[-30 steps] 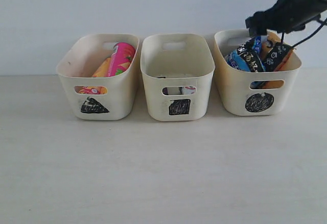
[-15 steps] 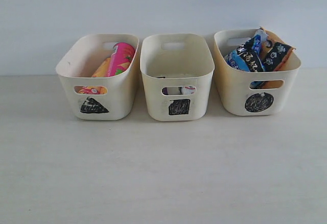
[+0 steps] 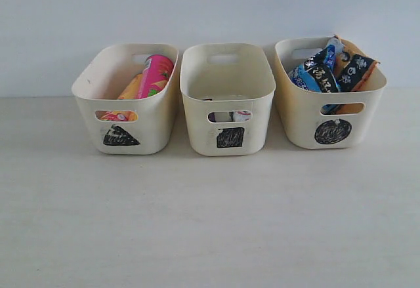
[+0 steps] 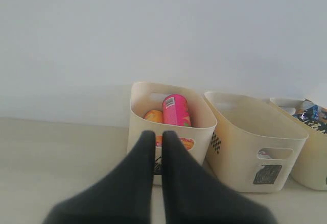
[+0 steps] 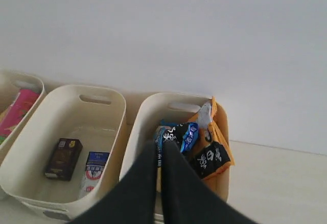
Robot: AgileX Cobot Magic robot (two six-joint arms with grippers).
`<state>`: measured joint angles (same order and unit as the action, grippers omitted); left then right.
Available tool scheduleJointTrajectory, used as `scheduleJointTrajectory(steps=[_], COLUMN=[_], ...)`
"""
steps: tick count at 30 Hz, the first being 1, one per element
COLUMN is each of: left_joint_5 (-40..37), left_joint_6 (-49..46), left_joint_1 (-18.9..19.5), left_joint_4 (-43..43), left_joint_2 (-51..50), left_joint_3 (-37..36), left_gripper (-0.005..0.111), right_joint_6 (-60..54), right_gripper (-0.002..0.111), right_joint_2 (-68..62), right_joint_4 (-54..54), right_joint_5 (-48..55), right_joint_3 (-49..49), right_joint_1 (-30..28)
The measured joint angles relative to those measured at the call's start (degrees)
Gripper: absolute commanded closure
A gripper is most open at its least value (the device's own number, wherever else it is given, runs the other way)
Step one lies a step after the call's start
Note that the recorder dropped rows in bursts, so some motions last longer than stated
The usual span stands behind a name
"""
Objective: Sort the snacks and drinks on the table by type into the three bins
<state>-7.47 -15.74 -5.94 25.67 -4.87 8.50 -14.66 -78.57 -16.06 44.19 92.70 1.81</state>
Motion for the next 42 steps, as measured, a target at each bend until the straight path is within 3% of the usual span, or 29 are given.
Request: scheduleJointTrajectory(steps=[12,20,26,42], left_joint_5=[0.00,0.00,0.00,0.00], left_joint_6=[0.00,0.00,0.00,0.00], left_joint_1=[0.00,0.00,0.00,0.00], left_joint_4=[0.00,0.00,0.00,0.00], left_joint_2=[0.00,0.00,0.00,0.00], left_joint_3=[0.00,0.00,0.00,0.00], left_gripper=[0.102,0.102,0.102,0.102], right_joint_6=[1.27,1.37,1.90,1.89], right_gripper=[0.108,0.108,0.108,0.108], right_joint_2=[31.43,45.12,47.74,47.94], right_joint_4=[-1.40,-1.55,-1.83,-1.93], right_joint_5=[-33.16,-38.15,-34.18,-32.86], right_joint_3=[-43.78,-61.09,-67.92,-68.06], right_joint_1=[0.00,0.00,0.00,0.00])
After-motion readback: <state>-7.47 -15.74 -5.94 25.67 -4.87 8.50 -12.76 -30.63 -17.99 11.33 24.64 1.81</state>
